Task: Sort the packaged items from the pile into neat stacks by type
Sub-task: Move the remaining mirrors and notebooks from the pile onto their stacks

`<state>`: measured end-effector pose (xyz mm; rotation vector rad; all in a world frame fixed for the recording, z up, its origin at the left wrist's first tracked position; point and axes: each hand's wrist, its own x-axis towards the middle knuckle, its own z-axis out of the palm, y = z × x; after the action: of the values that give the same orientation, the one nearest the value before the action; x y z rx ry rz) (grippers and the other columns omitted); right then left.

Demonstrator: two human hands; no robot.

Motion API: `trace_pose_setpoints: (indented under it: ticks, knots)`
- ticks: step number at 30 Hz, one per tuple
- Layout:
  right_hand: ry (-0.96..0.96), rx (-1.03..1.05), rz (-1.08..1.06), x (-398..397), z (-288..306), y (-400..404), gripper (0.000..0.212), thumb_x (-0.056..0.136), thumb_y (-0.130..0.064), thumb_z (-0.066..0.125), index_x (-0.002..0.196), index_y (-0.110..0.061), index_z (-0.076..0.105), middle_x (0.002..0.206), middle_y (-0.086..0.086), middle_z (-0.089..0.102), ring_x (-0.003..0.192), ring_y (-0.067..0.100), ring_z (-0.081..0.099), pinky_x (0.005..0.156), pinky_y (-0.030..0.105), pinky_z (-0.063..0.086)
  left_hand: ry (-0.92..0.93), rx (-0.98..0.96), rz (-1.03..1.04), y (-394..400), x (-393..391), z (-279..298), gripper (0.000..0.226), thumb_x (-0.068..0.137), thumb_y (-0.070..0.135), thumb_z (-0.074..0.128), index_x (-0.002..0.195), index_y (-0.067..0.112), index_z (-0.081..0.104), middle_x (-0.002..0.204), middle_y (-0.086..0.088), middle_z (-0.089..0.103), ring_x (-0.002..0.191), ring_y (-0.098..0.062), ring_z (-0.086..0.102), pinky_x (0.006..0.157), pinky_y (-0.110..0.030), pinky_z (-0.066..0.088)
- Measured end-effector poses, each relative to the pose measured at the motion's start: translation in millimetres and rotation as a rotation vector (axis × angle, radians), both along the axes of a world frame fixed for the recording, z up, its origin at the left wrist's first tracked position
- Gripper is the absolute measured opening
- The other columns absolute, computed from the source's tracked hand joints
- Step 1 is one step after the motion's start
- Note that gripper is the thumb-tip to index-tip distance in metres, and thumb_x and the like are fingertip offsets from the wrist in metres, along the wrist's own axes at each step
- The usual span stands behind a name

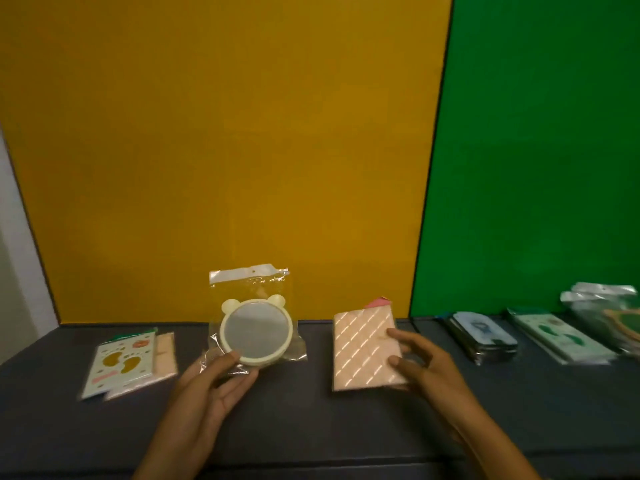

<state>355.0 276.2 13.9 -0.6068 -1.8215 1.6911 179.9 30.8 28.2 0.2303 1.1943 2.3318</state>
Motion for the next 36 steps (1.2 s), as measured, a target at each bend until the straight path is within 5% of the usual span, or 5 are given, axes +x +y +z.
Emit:
trace_pose_setpoints:
  ticks: [6, 15, 24, 31, 36]
  knots:
    - [0.013, 0.069, -0.185, 103.7, -8.9, 26.5, 0.034, 0.087, -0.003, 0.065, 0.112, -0.026, 0.069, 0.112, -0.006, 0.063, 0.083, -0.003, 0.066, 0.063, 0.015, 0.053, 0.026, -0.008, -0.137, 50.5, 70.3, -13.0, 0.036, 0.083, 0.002, 0.060, 0.120, 0.006, 0.059, 0.112, -0.012, 0.070, 0.095, -0.028, 0.070, 0.070, -0.034, 0.060]
    - [0.091, 0.080, -0.452, 228.5, -19.8, 72.7, 0.032, 0.087, -0.001, 0.065, 0.103, -0.027, 0.074, 0.109, 0.000, 0.071, 0.084, 0.012, 0.070, 0.064, 0.027, 0.057, 0.074, 0.024, -0.324, 142.0, 153.0, -17.4, 0.032, 0.085, -0.001, 0.059, 0.117, 0.001, 0.061, 0.106, -0.015, 0.072, 0.090, -0.027, 0.071, 0.066, -0.030, 0.059]
    - [0.101, 0.160, -0.642, 300.7, -30.4, 143.0, 0.028, 0.087, 0.001, 0.065, 0.101, -0.022, 0.074, 0.108, -0.005, 0.073, 0.090, 0.006, 0.068, 0.068, 0.020, 0.054, 0.117, 0.018, -0.451, 249.7, 203.8, -21.8, 0.029, 0.085, 0.004, 0.059, 0.114, 0.005, 0.062, 0.103, -0.015, 0.072, 0.092, -0.028, 0.070, 0.066, -0.029, 0.060]
    - [0.043, 0.221, -0.712, 340.9, -22.5, 225.3, 0.032, 0.086, 0.002, 0.065, 0.096, -0.026, 0.076, 0.103, -0.008, 0.074, 0.087, 0.010, 0.067, 0.073, 0.028, 0.057, 0.070, 0.033, -0.516, 361.4, 230.6, -27.3, 0.026, 0.084, 0.005, 0.061, 0.110, 0.005, 0.064, 0.104, -0.015, 0.070, 0.092, -0.024, 0.067, 0.061, -0.023, 0.058]
    - [0.020, 0.219, -0.737, 364.4, -10.0, 292.0, 0.029, 0.087, 0.004, 0.062, 0.101, -0.019, 0.073, 0.108, 0.006, 0.072, 0.085, 0.014, 0.069, 0.072, 0.035, 0.060, 0.072, 0.042, -0.547, 435.4, 253.1, -25.5, 0.027, 0.078, 0.007, 0.064, 0.105, 0.005, 0.065, 0.097, -0.014, 0.072, 0.083, -0.021, 0.070, 0.063, -0.024, 0.059]
